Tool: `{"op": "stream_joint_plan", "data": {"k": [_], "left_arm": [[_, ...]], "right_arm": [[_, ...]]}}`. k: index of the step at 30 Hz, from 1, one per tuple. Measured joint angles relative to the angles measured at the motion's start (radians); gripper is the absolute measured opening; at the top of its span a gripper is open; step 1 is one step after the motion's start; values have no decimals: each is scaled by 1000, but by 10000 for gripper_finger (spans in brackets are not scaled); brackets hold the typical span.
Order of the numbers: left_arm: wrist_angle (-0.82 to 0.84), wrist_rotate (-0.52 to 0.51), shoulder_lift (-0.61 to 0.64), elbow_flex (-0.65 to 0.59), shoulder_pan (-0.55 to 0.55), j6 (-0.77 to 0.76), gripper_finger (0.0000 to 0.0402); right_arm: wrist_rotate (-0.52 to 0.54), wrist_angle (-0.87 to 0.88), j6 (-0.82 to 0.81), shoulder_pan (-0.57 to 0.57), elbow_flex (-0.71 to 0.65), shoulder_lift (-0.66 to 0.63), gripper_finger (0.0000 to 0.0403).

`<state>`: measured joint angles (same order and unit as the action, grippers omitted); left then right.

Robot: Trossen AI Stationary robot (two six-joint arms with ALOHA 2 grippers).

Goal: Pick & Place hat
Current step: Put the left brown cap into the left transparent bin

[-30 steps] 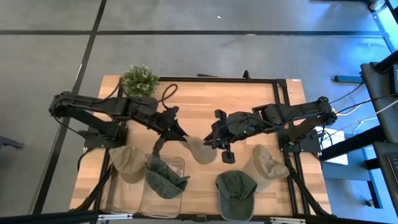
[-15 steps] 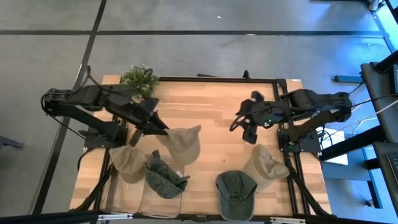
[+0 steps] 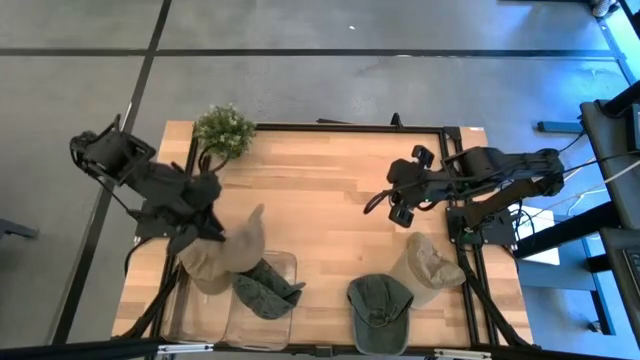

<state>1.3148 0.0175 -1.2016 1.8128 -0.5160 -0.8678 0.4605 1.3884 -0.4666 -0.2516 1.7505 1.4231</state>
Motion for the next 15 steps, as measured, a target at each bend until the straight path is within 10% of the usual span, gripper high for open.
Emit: {"op": "stream_joint_plan", "data": {"k": [15], "left_arm": [[129,-61,-75,191,-132,-205,48]], "right_arm": [[56,-2,13,0,-11,0,163]]}}
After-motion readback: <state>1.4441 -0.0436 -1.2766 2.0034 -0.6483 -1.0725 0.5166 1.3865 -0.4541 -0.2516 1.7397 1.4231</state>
